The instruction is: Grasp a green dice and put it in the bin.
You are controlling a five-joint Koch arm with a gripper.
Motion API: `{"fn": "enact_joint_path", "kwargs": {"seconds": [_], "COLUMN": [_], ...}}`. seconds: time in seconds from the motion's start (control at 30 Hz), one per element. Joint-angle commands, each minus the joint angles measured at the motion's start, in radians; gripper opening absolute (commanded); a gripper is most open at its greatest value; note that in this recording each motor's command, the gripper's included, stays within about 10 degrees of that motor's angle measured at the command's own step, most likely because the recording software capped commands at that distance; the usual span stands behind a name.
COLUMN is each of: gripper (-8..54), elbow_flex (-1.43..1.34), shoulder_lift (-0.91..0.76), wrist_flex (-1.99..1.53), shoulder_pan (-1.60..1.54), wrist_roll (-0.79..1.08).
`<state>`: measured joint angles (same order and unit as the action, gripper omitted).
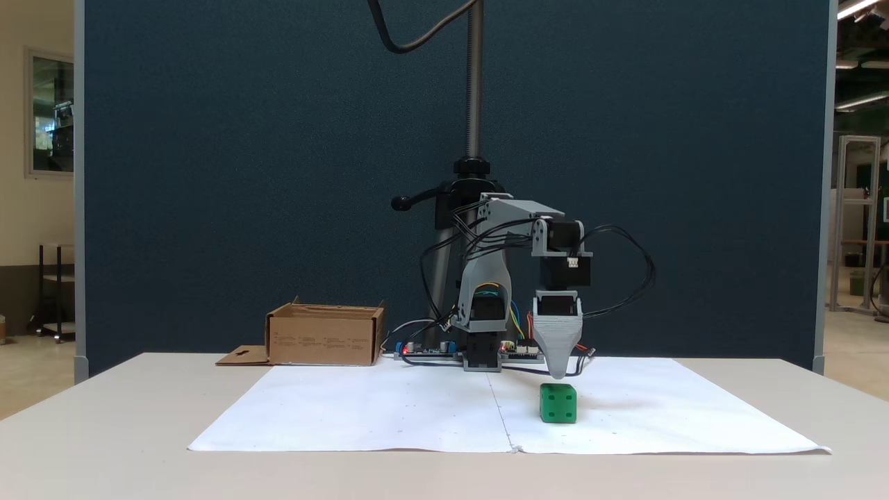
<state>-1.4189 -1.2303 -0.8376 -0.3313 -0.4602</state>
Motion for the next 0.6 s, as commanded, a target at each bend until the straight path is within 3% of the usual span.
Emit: {"fn": "enact_joint_path", "kwargs": {"seconds": [0.0,0.57], "gripper": [43.2,43.2], "elbow_flex": [0.015,0.012], "shoulder_lift": [-0.018,0.054], "wrist_flex": [0.034,0.094], "shoulder_pan": [-0.009,-0.002], "wrist_roll": [-0.066,-0.066]}}
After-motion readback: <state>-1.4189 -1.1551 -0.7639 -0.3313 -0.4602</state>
